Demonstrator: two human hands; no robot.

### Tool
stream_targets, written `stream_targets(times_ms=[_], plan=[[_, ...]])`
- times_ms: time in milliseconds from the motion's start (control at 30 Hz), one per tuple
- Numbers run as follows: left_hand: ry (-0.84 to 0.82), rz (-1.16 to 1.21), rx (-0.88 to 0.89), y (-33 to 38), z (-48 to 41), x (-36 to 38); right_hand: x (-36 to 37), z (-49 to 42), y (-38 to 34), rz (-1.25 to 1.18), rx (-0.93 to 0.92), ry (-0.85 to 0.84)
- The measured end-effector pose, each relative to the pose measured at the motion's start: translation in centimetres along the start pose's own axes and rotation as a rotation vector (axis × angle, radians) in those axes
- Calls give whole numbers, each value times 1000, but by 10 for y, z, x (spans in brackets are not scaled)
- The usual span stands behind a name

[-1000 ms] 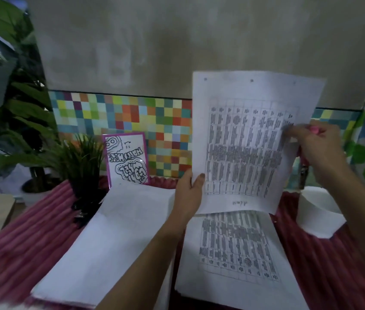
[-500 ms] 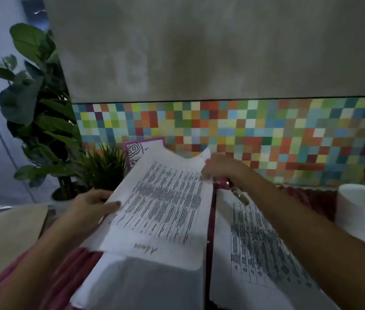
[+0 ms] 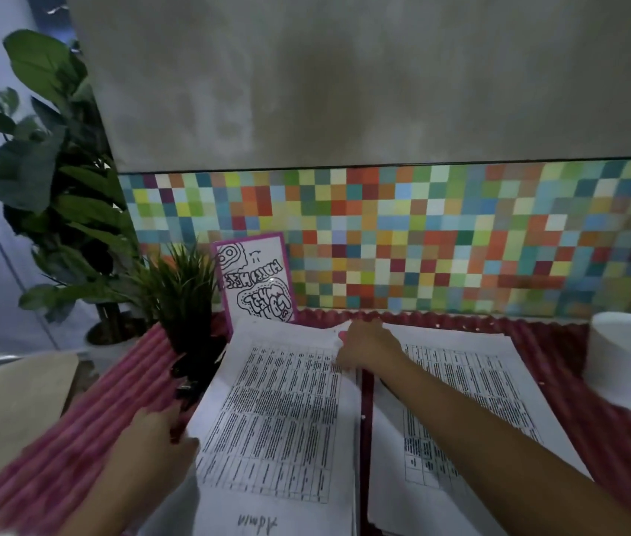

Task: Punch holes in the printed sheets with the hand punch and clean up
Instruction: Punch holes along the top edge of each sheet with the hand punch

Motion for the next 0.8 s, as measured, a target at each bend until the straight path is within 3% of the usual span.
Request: stream_targets(times_ms=[100, 200, 333, 467, 533, 667, 800], plan=[[20, 14, 19, 8, -4, 7, 2, 4, 3, 36, 49, 120], [43, 80, -1, 9, -13, 14, 15, 7, 4, 54, 58, 56], [73, -11, 6, 18, -16, 16, 9, 13, 9, 50, 6, 54], [177, -55, 142, 72, -31, 11, -32, 6, 41, 75, 30, 260], [190, 46, 218, 119, -33, 19, -53, 0, 68, 47, 15, 340], [-9, 346, 219, 211, -40, 63, -76, -16, 110, 16, 9, 379], [-179, -71, 192, 252, -65, 125, -71, -32, 119, 4, -126, 191]])
Point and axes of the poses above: each hand's wrist, its own z-axis away from the middle knuckle, its own x-axis out of the palm, y = z × x, the point moved 3 cm from there along -z, towards the middle knuckle, and after that the axes turned 3 degrees about x, right-handed, at the moved point
